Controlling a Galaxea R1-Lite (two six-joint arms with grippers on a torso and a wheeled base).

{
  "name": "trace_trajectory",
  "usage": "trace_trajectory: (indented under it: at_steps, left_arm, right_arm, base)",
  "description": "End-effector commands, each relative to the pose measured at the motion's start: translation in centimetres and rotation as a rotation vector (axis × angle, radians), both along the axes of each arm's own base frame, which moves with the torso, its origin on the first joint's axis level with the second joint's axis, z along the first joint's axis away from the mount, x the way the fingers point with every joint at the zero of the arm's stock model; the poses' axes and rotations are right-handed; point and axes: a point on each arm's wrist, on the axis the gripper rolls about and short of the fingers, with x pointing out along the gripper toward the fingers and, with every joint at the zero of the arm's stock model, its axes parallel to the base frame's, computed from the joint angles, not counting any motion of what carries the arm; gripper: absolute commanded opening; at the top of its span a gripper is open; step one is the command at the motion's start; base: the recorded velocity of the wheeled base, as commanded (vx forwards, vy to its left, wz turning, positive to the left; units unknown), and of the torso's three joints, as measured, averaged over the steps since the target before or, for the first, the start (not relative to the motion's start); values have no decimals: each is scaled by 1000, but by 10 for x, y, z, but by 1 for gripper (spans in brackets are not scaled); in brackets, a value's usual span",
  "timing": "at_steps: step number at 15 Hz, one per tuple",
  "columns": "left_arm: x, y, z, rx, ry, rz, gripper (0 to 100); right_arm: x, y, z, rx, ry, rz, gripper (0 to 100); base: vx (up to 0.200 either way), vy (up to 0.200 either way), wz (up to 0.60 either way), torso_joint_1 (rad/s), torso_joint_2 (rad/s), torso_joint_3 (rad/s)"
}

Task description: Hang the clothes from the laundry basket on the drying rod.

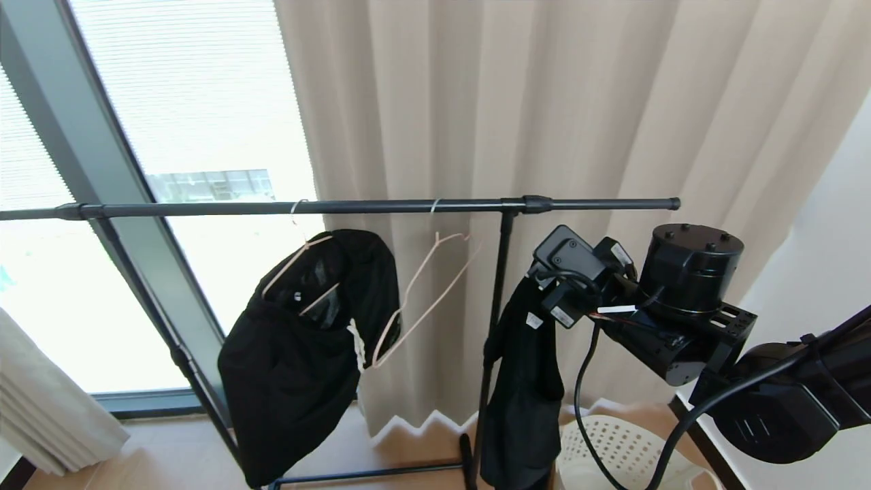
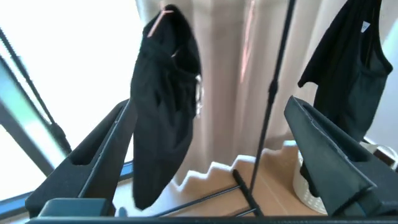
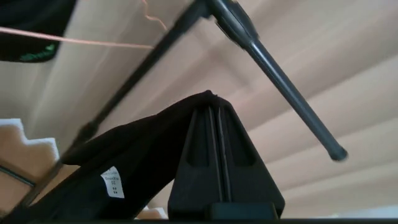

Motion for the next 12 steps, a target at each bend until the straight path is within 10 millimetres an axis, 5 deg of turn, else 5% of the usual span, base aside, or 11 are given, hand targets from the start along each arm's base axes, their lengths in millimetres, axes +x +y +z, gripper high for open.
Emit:
trace_trajectory:
  at_steps: [1,12]
  left_arm:
    - [0,0,0,-1,1,0,100]
    - [1,0,0,31,8,4,100]
  right_arm:
    - [-1,0,0,-1,-1,1,0]
    - [3,-1,7,26,-34,10,0]
  base:
    - [0,0,0,0,0,0]
    - [0,0,0,0,0,0]
